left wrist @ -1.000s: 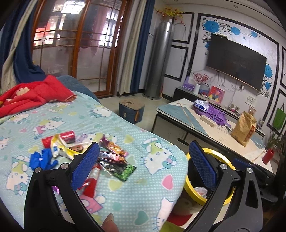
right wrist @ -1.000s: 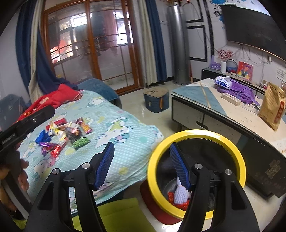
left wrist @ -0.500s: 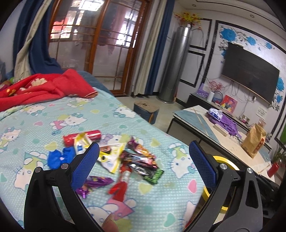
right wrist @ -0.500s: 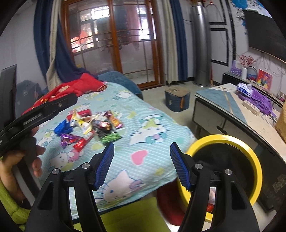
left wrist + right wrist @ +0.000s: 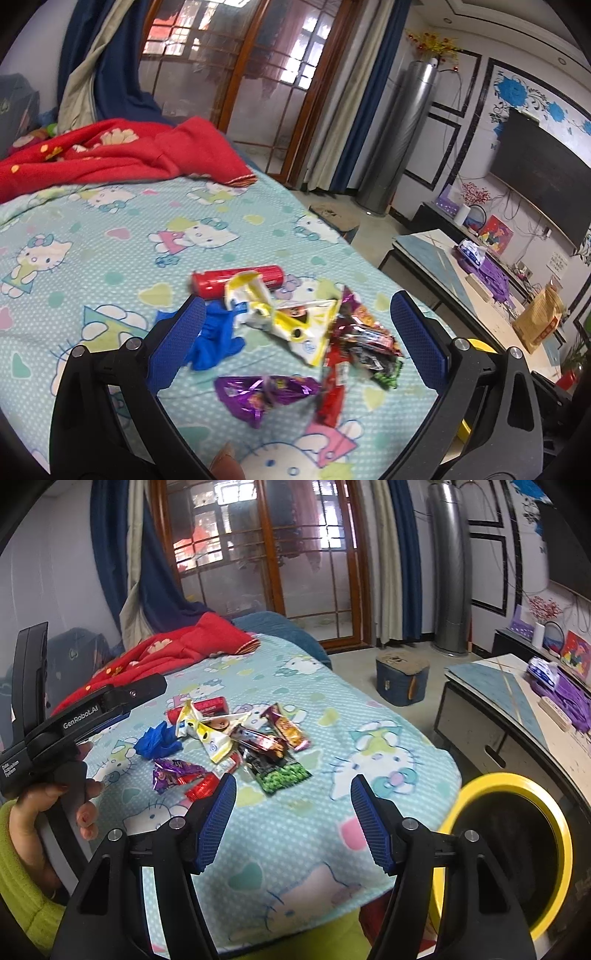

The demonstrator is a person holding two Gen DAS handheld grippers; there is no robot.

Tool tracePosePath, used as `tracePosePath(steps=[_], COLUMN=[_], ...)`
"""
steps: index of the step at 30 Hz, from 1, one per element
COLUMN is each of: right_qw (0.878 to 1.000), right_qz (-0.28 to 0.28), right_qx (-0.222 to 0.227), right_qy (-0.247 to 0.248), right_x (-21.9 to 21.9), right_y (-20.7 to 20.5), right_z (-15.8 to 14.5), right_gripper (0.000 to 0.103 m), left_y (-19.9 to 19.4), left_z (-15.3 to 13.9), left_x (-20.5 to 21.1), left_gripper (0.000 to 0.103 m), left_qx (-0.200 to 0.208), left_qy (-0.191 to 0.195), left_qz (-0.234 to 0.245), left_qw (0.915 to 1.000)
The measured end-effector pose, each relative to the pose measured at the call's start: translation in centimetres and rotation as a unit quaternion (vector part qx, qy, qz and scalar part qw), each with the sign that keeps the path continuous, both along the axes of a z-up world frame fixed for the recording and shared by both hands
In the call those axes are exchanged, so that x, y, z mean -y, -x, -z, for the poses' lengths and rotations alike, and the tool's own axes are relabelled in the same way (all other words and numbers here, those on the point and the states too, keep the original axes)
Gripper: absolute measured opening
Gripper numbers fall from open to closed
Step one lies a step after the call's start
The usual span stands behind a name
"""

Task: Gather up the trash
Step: 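Grasp the yellow-white wrapper with the left tool while the right tool grasps the dark chocolate bar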

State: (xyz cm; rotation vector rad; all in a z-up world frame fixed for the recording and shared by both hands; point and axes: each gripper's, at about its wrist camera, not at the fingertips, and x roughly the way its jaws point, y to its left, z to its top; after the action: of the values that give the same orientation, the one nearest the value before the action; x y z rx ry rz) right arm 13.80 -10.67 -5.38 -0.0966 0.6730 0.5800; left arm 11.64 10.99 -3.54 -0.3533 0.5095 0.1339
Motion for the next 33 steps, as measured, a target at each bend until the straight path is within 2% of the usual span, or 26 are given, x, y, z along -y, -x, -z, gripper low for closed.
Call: tracePosePath(steps=[4, 8, 11, 13, 18, 20, 27, 31, 33], right_qw=[1.0, 1.0, 0.999, 0.999, 0.998, 0.998, 0.997, 0.997, 0.997], right_qz=[-0.014, -0.022, -0.025, -0.029, -0.037, -0.038, -0.046, -0.049, -0.049], right_qx=[0.002, -0.002, -0.007, -0.007, -0.004, -0.004, -0.02, -0.027, -0.028], right_qy=[0.013, 0.02, 0.025, 0.029, 0.043, 0.047, 0.056, 0.055, 0.055], right_x=[-1.9, -3.4, -4.1, -4.7, -5.9, -6.3, -7.2, -7.4, -7.3], right_y=[-1.3, -2.8, -3.7, -4.2, -5.2, -5.6, -6.4, -6.5, -6.5], right_z=[0.5, 1.0, 1.2, 1.3, 1.4, 1.6, 2.8, 3.3, 3.4], right_gripper=[0.056, 0.05, 0.049, 0.049, 0.049, 0.049, 0.044, 0.039, 0.035], left_y=[-0.4, -1.2, -2.1, -3.0, -5.8, -6.5, -8.2, -8.7, -8.6], left_z=[0.4, 0.6, 0.7, 0.7, 1.1, 1.4, 2.6, 3.4, 3.5], left_x=[-1.7, -2.8, -3.7, -4.1, -4.5, -4.6, -4.1, -4.0, -3.9], left_gripper=[0.092, 0.081, 0.075, 0.074, 0.07, 0.06, 0.055, 0.038, 0.036], left_qx=[-0.013, -0.025, -0.034, -0.041, -0.076, -0.089, -0.117, -0.128, -0.126], left_qy=[0.017, 0.028, 0.031, 0.031, 0.004, -0.001, -0.014, -0.026, -0.031], left_qz=[0.004, 0.012, 0.019, 0.023, 0.051, 0.056, 0.059, 0.047, 0.043], left_qw=[0.9998, 0.9992, 0.9987, 0.9984, 0.9958, 0.9945, 0.9913, 0.9903, 0.9907])
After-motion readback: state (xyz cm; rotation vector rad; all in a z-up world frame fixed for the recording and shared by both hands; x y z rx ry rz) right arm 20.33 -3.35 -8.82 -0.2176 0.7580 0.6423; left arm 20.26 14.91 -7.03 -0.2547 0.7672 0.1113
